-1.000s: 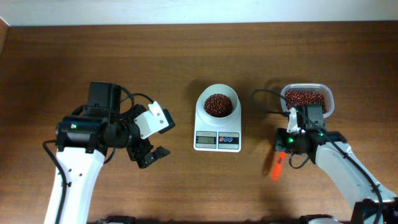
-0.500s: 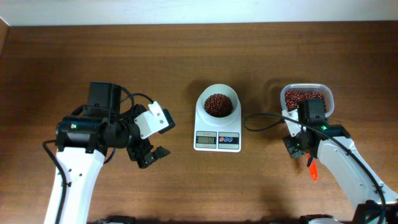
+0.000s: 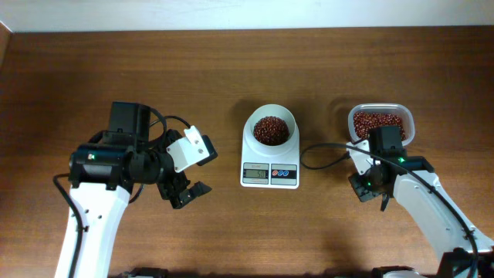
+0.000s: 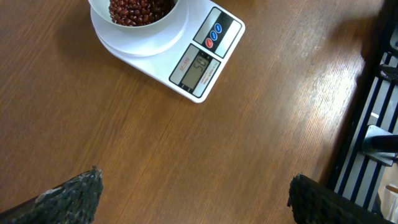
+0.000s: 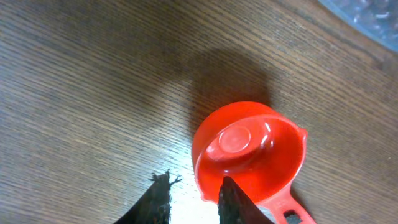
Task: Scoop and weigh 50g on scale
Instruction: 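Open the right gripper and release the red scoop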
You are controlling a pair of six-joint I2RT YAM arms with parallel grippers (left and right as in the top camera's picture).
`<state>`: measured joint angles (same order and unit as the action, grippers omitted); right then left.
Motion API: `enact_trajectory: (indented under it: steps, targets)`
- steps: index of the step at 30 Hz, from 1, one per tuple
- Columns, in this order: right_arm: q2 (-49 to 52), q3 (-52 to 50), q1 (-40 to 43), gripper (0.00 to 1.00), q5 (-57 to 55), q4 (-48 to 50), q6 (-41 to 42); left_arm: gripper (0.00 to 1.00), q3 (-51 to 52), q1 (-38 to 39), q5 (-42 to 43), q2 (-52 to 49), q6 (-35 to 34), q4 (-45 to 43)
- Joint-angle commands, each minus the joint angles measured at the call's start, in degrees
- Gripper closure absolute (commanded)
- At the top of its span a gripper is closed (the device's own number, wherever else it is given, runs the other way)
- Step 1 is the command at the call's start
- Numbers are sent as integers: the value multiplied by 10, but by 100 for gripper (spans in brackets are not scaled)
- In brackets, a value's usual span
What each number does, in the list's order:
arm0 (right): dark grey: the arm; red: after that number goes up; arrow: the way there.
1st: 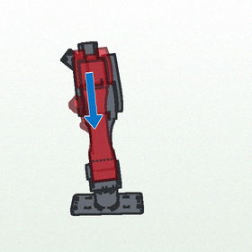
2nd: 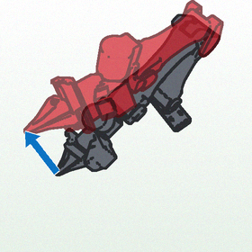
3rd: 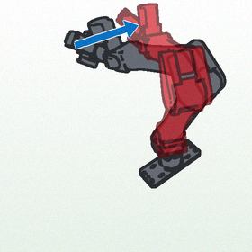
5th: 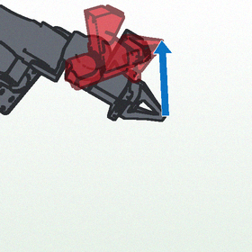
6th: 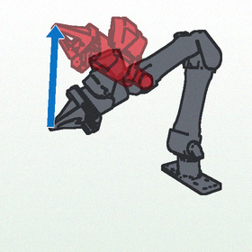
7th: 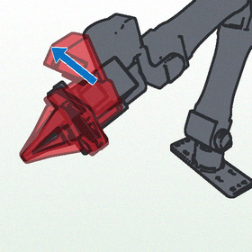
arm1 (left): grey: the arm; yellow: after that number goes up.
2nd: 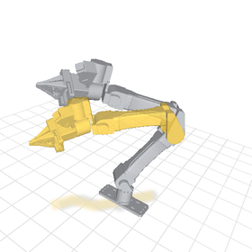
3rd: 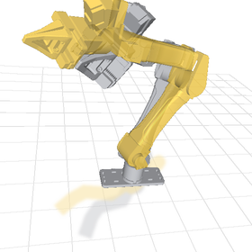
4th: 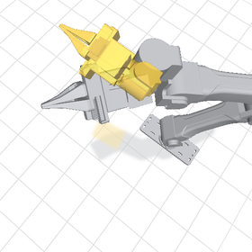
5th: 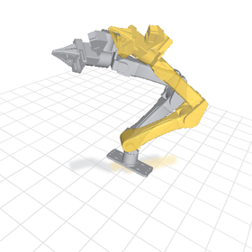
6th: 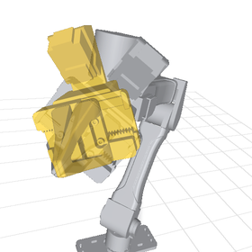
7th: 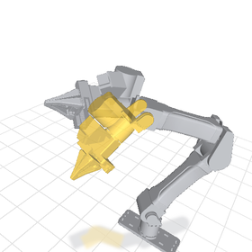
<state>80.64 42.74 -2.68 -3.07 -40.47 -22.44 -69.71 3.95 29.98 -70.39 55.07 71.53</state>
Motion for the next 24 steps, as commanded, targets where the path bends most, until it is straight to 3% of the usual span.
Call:
enact_trajectory:
  steps: [1,8,12,15,16,22,24]
  targets:
    - [4,-4,-3,71,10,-1,4,1,-8,-3,2,1,-3,1]
    - [-30,70,-3,67,17,-40,86,0,-8,-3,2,1,-3,1]
    - [-70,139,-3,67,84,-91,97,1,-8,-3,2,1,-3,1]
    - [-95,183,-3,61,116,-95,170,1,-8,-3,2,1,-3,1]
    - [-102,192,-3,56,125,-97,188,1,-8,-3,2,1,-3,1]
    - [-140,227,-3,1,177,-96,280,1,-8,-3,2,1,-3,1]
    - [-155,239,-3,1,186,-97,305,1,-8,-3,2,1,-3,1]
